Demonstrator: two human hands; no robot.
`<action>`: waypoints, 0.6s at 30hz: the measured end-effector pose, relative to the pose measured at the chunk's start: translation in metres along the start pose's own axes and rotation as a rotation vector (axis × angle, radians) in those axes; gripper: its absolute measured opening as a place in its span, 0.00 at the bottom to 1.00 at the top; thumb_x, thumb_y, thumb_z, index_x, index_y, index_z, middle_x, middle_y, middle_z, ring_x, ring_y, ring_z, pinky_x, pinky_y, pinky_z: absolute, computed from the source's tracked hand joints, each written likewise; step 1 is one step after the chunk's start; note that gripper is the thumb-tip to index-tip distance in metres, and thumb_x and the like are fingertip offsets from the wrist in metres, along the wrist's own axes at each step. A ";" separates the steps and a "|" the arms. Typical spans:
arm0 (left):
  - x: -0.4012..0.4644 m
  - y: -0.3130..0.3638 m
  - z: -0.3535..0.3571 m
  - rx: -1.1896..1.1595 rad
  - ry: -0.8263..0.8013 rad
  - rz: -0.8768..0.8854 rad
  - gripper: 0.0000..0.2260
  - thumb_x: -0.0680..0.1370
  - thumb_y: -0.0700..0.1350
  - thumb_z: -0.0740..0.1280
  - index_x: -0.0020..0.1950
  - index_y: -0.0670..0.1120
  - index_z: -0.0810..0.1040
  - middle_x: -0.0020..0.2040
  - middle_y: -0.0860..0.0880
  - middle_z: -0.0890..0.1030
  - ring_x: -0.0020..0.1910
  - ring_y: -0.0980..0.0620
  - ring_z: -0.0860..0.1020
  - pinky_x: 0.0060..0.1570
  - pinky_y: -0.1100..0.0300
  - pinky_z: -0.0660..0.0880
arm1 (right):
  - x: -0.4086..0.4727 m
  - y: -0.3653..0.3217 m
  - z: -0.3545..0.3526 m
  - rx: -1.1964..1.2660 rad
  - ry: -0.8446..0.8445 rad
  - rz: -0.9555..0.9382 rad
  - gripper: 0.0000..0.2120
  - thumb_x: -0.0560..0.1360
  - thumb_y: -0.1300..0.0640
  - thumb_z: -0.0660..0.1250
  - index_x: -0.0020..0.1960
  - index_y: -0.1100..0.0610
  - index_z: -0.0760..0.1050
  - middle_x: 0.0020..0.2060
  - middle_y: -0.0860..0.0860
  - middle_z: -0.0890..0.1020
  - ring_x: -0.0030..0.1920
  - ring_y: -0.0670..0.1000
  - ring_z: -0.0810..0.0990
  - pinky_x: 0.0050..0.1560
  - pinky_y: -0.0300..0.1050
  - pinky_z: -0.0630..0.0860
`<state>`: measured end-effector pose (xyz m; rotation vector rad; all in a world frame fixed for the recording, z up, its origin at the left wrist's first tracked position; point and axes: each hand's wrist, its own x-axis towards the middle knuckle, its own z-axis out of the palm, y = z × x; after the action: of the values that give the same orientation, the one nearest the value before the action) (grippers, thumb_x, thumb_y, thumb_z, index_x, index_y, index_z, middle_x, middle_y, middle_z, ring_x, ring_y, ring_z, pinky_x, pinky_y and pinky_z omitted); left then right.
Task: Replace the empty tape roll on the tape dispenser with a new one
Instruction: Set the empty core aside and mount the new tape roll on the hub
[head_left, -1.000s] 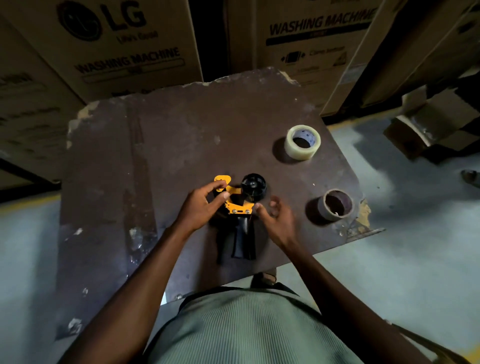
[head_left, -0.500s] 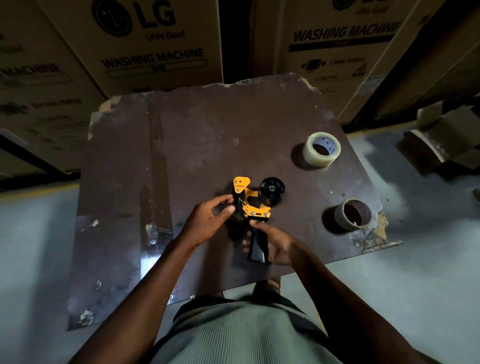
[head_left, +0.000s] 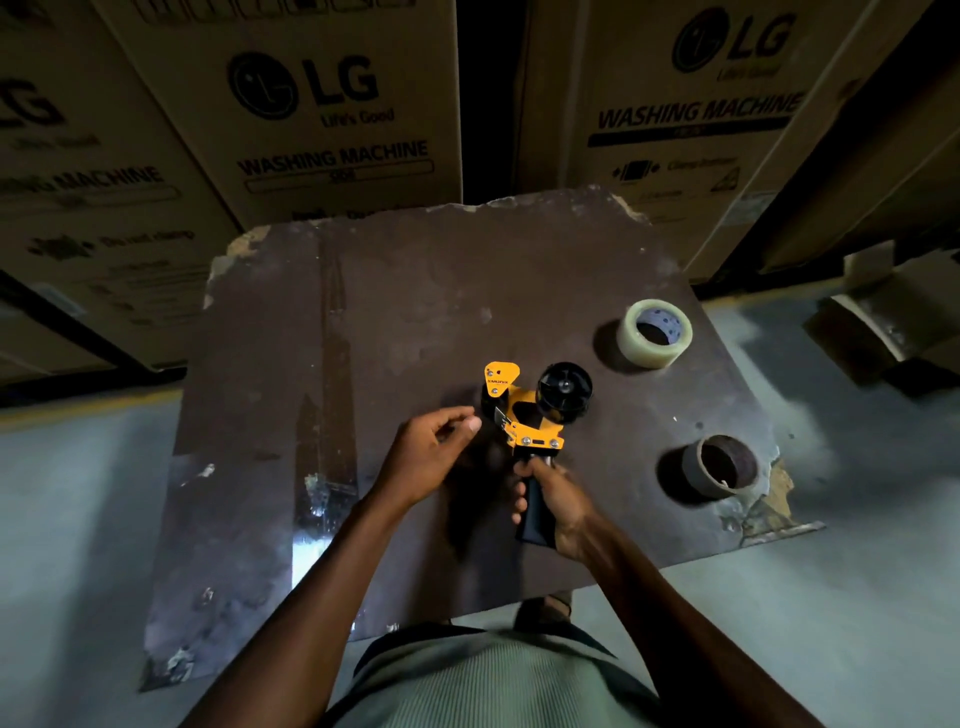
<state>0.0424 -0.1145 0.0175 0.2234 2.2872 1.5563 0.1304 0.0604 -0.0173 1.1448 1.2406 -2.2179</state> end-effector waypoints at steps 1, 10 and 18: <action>0.004 0.004 0.002 -0.025 0.014 -0.012 0.12 0.78 0.48 0.70 0.60 0.46 0.83 0.50 0.55 0.84 0.49 0.64 0.81 0.50 0.69 0.74 | -0.003 -0.007 0.002 0.003 -0.012 -0.017 0.04 0.77 0.61 0.63 0.44 0.57 0.74 0.29 0.52 0.74 0.25 0.50 0.71 0.28 0.43 0.72; 0.034 0.055 0.012 -0.200 0.001 -0.109 0.34 0.65 0.75 0.68 0.43 0.43 0.82 0.37 0.49 0.76 0.39 0.53 0.72 0.41 0.54 0.69 | -0.035 -0.063 0.028 -0.017 -0.119 -0.153 0.08 0.79 0.61 0.61 0.41 0.57 0.73 0.28 0.53 0.72 0.24 0.51 0.69 0.28 0.43 0.69; 0.047 0.085 0.015 -0.501 0.012 -0.180 0.21 0.68 0.61 0.74 0.47 0.44 0.84 0.45 0.45 0.87 0.45 0.49 0.85 0.45 0.57 0.81 | -0.044 -0.090 0.031 -0.098 -0.162 -0.257 0.04 0.77 0.61 0.64 0.43 0.59 0.74 0.27 0.53 0.74 0.23 0.51 0.71 0.27 0.44 0.71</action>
<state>-0.0013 -0.0535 0.0816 -0.1203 1.7891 1.9624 0.0858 0.0811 0.0748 0.7884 1.4778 -2.3468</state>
